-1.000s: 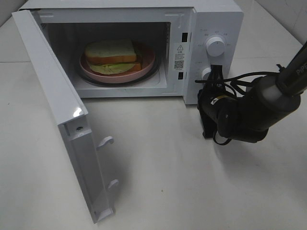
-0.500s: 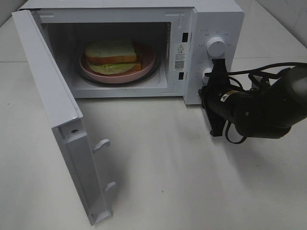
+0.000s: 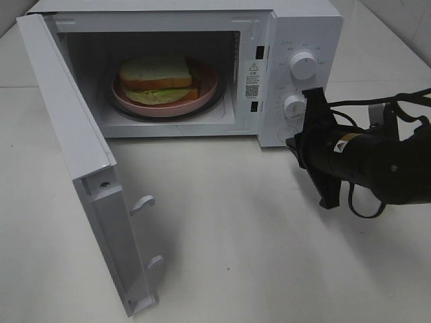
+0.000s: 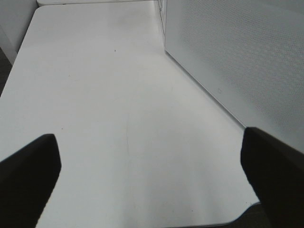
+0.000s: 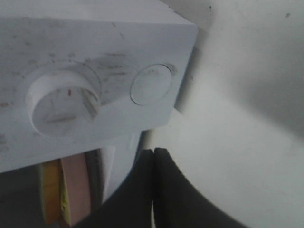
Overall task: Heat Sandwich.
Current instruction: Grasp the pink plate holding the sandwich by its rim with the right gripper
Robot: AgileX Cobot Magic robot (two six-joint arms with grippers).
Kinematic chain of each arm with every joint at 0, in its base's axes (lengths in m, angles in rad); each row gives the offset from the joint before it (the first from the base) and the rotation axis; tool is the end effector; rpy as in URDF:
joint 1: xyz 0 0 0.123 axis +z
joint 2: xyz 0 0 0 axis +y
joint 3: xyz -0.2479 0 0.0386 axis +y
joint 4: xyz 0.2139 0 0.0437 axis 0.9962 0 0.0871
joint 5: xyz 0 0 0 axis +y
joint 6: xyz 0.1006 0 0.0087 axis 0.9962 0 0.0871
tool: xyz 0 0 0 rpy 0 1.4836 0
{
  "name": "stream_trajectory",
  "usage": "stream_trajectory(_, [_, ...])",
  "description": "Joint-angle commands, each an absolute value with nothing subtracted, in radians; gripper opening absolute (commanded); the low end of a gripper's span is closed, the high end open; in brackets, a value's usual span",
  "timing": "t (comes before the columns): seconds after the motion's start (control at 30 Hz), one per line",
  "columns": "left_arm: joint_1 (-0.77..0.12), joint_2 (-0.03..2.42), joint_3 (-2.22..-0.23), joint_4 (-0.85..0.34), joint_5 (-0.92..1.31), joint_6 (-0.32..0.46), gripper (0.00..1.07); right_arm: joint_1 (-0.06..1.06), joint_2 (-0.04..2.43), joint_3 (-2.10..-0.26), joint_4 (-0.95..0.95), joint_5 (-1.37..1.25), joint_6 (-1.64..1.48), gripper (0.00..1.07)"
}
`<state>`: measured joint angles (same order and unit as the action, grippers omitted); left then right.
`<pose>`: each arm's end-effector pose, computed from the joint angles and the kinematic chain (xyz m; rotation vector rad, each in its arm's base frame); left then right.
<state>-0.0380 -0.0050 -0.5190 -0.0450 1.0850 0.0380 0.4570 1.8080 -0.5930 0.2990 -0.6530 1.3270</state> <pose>0.0048 -0.0042 0.2591 0.0810 2.0426 -0.0538 0.2759 0.1155 0.1222 1.2781 1.8337 1.0203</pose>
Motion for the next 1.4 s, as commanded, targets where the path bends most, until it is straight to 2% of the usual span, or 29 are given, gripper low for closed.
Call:
stream_trajectory(0.03, [-0.033, -0.017, -0.517, -0.047, 1.072, 0.036, 0.98, 0.457, 1.742, -0.569, 0.264, -0.538, 1.254, 0.01])
stream_trajectory(0.27, [-0.033, -0.017, -0.517, -0.047, 1.072, 0.036, 0.98, 0.457, 1.637, -0.569, 0.266, -0.250, 1.060, 0.02])
stream_trajectory(0.4, [-0.033, -0.017, -0.517, -0.047, 1.072, 0.036, 0.98, 0.457, 1.530, -0.569, 0.266, -0.073, 0.782, 0.05])
stream_trajectory(0.53, [-0.033, -0.017, -0.517, -0.047, 1.072, 0.036, 0.98, 0.457, 1.486, -0.581, 0.266, 0.008, 0.654, 0.05])
stream_trajectory(0.7, [-0.033, -0.017, -0.517, -0.047, 1.072, 0.036, 0.98, 0.457, 1.422, -0.657, 0.264, 0.226, 0.471, 0.07])
stream_trajectory(1.03, [-0.033, -0.017, -0.517, -0.047, 1.072, 0.036, 0.98, 0.457, 1.419, -0.790, 0.261, 0.501, 0.273, 0.10])
stream_trajectory(1.4, [-0.033, -0.017, -0.517, -0.047, 1.072, 0.036, 0.98, 0.457, 1.419, -0.901, 0.261, 0.748, -0.129, 0.12])
